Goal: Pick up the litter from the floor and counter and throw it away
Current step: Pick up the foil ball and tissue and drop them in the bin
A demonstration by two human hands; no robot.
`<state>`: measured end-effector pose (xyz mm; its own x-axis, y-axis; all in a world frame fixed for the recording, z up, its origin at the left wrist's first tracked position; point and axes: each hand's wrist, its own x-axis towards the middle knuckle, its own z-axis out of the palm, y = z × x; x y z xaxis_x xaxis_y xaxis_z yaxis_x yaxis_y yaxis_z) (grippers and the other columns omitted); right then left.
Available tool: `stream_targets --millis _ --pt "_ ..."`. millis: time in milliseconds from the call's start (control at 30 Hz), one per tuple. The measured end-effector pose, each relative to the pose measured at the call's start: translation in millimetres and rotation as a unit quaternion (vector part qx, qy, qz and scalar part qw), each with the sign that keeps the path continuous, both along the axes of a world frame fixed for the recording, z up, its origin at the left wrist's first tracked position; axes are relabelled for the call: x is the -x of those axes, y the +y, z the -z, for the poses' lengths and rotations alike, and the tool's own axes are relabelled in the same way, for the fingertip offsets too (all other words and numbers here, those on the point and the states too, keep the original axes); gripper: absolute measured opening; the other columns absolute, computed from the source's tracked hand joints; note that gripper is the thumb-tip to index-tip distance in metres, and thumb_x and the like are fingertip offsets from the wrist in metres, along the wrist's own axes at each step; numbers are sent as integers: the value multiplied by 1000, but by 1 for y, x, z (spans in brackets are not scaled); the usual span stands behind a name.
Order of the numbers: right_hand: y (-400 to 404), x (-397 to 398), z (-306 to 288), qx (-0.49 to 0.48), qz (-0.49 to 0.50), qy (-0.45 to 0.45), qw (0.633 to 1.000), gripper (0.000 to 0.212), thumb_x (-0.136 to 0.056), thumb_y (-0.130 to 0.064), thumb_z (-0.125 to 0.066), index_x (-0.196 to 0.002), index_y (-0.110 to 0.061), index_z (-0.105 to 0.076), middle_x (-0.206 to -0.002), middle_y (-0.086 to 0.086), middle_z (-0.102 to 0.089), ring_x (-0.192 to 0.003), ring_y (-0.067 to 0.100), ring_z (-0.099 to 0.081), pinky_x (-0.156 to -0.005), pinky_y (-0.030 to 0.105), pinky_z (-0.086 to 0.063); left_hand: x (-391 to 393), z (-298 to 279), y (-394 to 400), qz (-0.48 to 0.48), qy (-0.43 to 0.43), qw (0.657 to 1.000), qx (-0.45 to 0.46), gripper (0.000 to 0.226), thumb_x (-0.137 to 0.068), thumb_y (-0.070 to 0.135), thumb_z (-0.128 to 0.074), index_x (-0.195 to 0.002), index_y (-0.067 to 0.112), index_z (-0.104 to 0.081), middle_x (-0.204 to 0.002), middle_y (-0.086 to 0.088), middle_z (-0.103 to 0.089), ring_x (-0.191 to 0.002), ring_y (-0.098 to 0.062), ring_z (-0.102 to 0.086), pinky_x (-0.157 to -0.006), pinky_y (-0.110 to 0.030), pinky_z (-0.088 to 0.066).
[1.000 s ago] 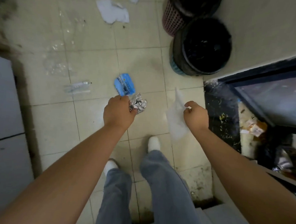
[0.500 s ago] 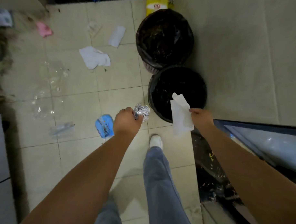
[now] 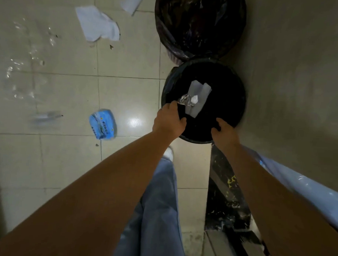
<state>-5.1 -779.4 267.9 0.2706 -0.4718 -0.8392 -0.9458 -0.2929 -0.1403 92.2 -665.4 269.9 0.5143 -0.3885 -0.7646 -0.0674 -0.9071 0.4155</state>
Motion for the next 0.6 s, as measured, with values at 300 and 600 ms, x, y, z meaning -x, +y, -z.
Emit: stream_targets --millis 300,600 --pt "98 -76 -55 114 -331 -41 936 62 -98 -44 -27 -150 -19 -5 -161 8 3 -148 30 4 -120 50 -4 -58 -61 146 177 -156 954 -183 57 -102 32 -30 -152 23 -5 -162 -3 4 -149 -27 10 -121 -46 -3" --pt "265 -198 -104 121 -450 -152 872 67 -95 -56 -18 -149 -26 5 -160 3 15 -147 28 15 -119 52 6 -142 -114 340 112 -242 927 -264 54 -101 43 -20 -151 30 -3 -162 0 9 -148 -30 15 -121 -49 2"
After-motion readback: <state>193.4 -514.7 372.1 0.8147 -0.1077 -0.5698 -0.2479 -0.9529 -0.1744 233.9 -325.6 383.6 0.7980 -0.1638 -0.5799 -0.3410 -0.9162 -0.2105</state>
